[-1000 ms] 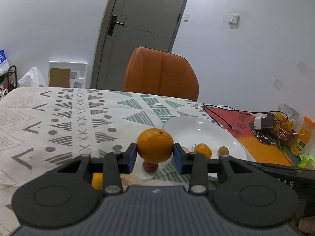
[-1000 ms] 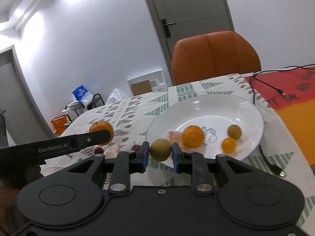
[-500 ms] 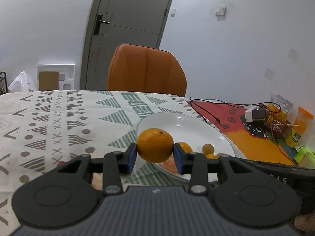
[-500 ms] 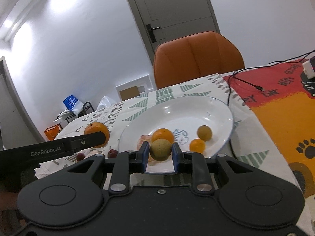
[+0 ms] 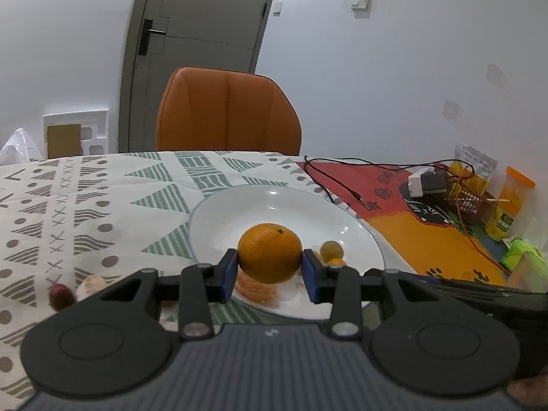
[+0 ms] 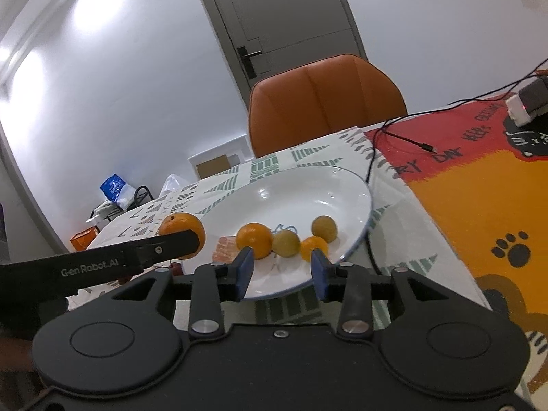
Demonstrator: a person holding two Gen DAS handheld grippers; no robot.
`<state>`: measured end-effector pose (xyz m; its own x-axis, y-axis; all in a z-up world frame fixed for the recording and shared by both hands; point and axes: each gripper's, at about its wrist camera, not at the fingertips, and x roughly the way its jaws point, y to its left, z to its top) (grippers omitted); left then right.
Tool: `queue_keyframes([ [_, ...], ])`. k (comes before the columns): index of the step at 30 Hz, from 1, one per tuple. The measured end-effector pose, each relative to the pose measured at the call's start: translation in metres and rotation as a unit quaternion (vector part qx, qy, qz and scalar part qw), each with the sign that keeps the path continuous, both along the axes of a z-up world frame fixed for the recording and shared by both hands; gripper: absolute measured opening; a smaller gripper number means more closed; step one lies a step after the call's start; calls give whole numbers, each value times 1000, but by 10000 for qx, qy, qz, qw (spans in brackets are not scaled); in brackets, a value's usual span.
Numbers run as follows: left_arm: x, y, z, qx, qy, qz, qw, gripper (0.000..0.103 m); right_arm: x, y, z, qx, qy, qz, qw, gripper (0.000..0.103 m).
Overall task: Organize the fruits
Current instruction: 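Open both tools to drop the fruits into the white bowl, then move both open tools back to the remaining fruit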
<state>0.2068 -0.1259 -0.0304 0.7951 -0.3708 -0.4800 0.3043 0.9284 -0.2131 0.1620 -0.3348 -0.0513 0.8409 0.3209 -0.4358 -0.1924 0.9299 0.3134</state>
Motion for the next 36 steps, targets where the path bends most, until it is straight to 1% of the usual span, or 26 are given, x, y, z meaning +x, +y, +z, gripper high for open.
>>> queue_keyframes([
  [6,0,-13,1,-69,-17,-152,9999,39,-6,-4,1,0,-21,-38,10000,38],
  [8,-1,-15,3,-62,-99,-132,9998,43,-7,-5,1,20,-23,-49,10000,38],
  [9,-2,-15,5,-16,-126,-121,9998,47,-8,-6,1,36,-18,-51,10000,39],
  [10,-3,-15,7,10,-148,-95,9998,53,-8,-5,1,43,-18,-43,10000,40],
  [11,-4,-13,8,6,-175,-49,9998,57,-9,-5,2,40,-25,-38,10000,40],
  [13,-7,-8,12,-7,-218,80,9997,76,-9,-5,2,40,-46,-37,10000,46],
  [15,-9,-1,14,12,-256,290,9993,86,-11,-5,2,55,-72,-39,10000,48],
  [16,-11,2,15,32,-278,387,9989,88,-11,-5,2,62,-75,-37,9999,49],
  [17,-12,5,15,62,-290,478,9984,89,-12,-4,2,73,-80,-28,9999,49],
  [19,-14,12,15,141,-271,661,9973,91,-13,-3,3,81,-109,-31,9999,56],
  [21,-16,21,16,153,-261,783,9965,92,-16,-1,5,68,-183,-38,9998,71],
  [22,-18,25,17,148,-258,829,9961,92,-17,1,6,62,-233,-28,9997,75],
  [23,-20,29,17,147,-258,882,9957,92,-19,2,8,58,-282,-10,9996,77],
  [26,-25,41,20,183,-281,1071,9937,96,-21,7,10,43,-364,32,9993,88],
  [28,-30,49,22,180,-330,1168,9924,97,-23,11,12,6,-428,49,9991,101],
  [29,-32,53,23,169,-351,1213,9919,97,-24,12,14,-11,-470,44,9989,103],
  [31,-35,60,26,142,-372,1304,9907,99,-25,16,15,-31,-525,59,9986,103],
  [36,-43,75,28,86,-415,1382,9895,100,-25,28,18,-152,-482,98,9987,103],
])
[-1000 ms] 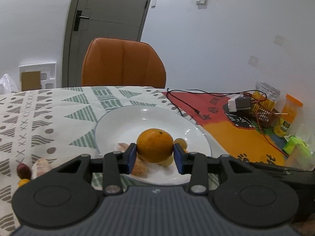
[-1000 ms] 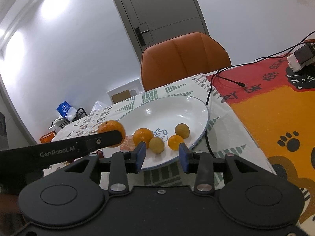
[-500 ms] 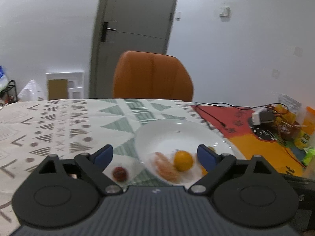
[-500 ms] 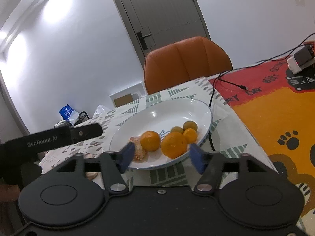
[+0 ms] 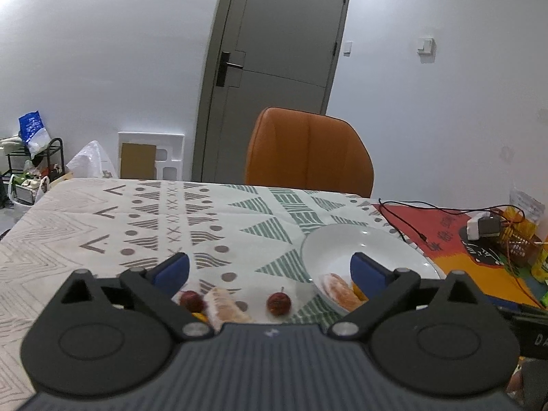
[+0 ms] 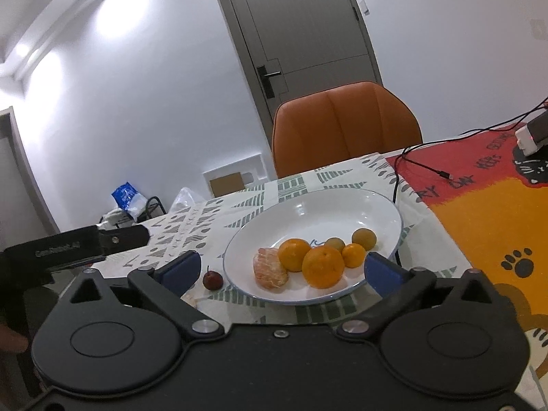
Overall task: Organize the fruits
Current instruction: 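Move both open tools back to the remaining fruit, then grasp a small yellow orange with the left tool while the right tool grasps a netted pomelo segment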
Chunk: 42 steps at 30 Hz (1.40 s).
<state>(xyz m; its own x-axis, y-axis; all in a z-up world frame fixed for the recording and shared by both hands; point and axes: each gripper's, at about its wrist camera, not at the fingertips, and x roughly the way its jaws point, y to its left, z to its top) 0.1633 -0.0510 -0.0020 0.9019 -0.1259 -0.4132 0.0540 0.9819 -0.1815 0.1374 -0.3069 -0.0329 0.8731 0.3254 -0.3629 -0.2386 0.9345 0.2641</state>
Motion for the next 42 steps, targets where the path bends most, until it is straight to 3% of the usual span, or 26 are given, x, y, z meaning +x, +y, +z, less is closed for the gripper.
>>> queue_keyframes([
  [15,-18,50,7,-106,-40,373,9992,100,-1,38,7,-67,-34,452,9990,103],
  [27,-19,75,-10,-360,123,363,9986,95,7,64,7,-134,40,825,9965,103],
  [37,-8,84,-32,-654,442,236,9966,65,17,86,-1,-387,246,1151,9923,69],
  [42,0,83,-44,-715,571,145,9957,57,26,97,-7,-535,382,1134,9914,56],
])
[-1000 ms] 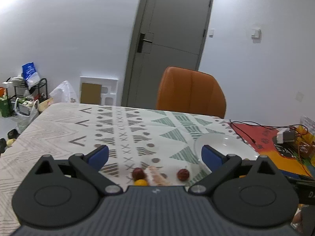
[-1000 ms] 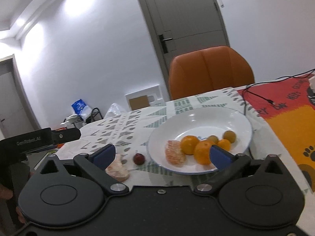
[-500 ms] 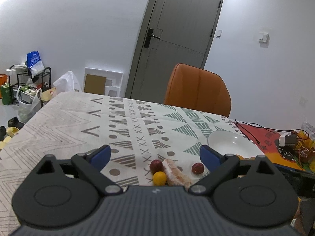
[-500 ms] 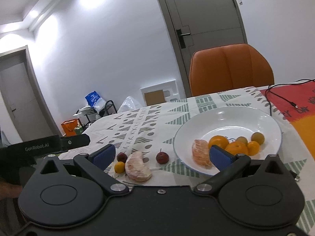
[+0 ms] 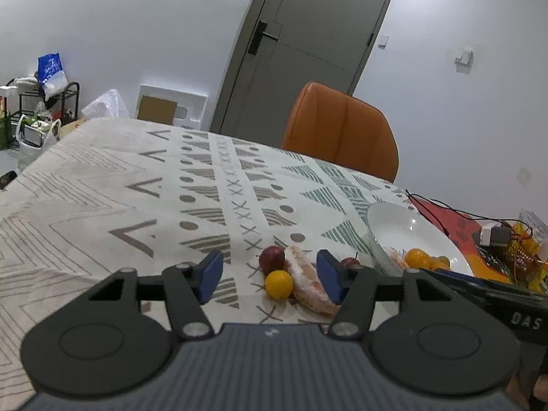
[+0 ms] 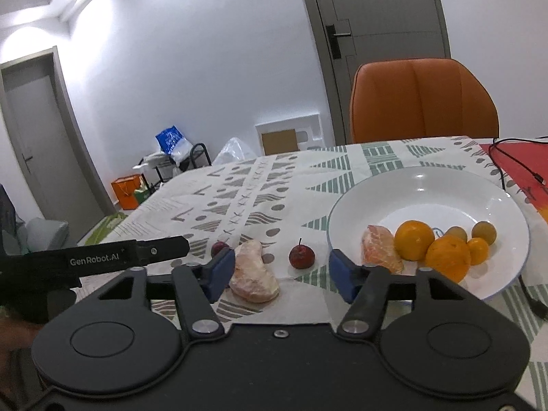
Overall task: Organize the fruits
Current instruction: 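Grasp a small yellow orange with the left tool while the right tool grasps a netted pomelo segment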
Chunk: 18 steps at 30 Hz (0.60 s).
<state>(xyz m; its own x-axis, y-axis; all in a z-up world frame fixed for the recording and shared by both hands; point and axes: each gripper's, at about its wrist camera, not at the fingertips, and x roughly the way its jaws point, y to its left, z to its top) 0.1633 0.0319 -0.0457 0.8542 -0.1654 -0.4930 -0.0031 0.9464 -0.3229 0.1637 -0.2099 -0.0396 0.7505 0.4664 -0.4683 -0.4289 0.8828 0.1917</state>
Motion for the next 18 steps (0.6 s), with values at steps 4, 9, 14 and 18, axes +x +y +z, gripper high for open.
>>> queue_keyframes([
  [4,7,-3,-7,-36,93,-72,9999,52,5,9,-3,-159,58,-11,9999,47],
  [9,14,-6,-17,-83,230,-150,9996,45,9,15,-5,-225,120,41,9997,45],
  [14,22,-5,-27,-170,378,-190,9990,39,14,20,-9,-268,201,101,9994,44],
  [18,27,-5,-32,-194,375,-194,9989,37,15,24,-11,-277,241,181,9992,44],
])
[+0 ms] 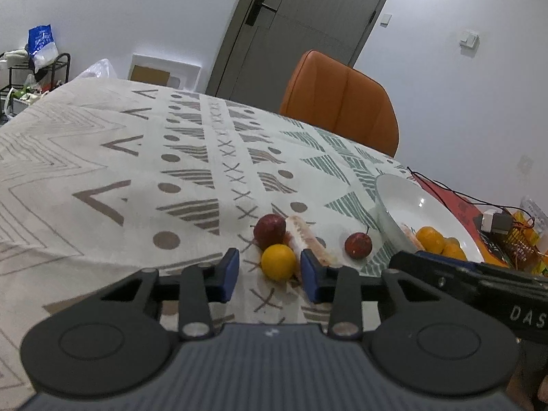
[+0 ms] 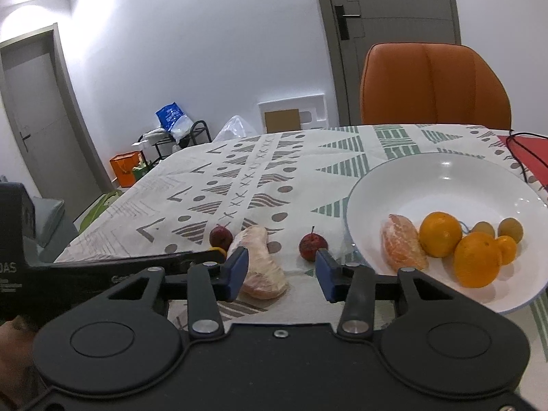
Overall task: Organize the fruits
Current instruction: 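Grasp a small yellow orange with the left tool while the right tool grasps a netted pomelo segment, then carry the small orange and pomelo segment over the white bowl with both tools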
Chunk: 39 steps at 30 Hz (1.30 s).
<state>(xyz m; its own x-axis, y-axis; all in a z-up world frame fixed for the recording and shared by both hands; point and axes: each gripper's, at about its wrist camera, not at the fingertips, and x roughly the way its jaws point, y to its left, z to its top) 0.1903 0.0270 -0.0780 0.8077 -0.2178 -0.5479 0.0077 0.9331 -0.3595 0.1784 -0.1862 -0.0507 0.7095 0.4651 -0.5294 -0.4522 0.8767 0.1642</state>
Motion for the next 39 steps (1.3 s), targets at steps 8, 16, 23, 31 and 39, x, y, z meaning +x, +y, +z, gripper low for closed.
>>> queue_keyframes([
  [8,-1,7,2,-117,-50,-61,9999,19,5,12,-5,-84,108,203,9997,45],
  [16,-10,18,11,-69,-117,114,9998,19,13,27,-13,-168,213,366,9990,46],
  [23,-15,29,13,-67,-134,234,9996,19,23,36,-18,-286,248,426,9984,51],
  [31,-19,37,12,-91,-152,329,9993,19,30,47,-26,-460,280,498,9973,52],
  [39,-22,41,15,-104,-204,363,9991,19,29,53,-27,-617,207,592,9961,42],
])
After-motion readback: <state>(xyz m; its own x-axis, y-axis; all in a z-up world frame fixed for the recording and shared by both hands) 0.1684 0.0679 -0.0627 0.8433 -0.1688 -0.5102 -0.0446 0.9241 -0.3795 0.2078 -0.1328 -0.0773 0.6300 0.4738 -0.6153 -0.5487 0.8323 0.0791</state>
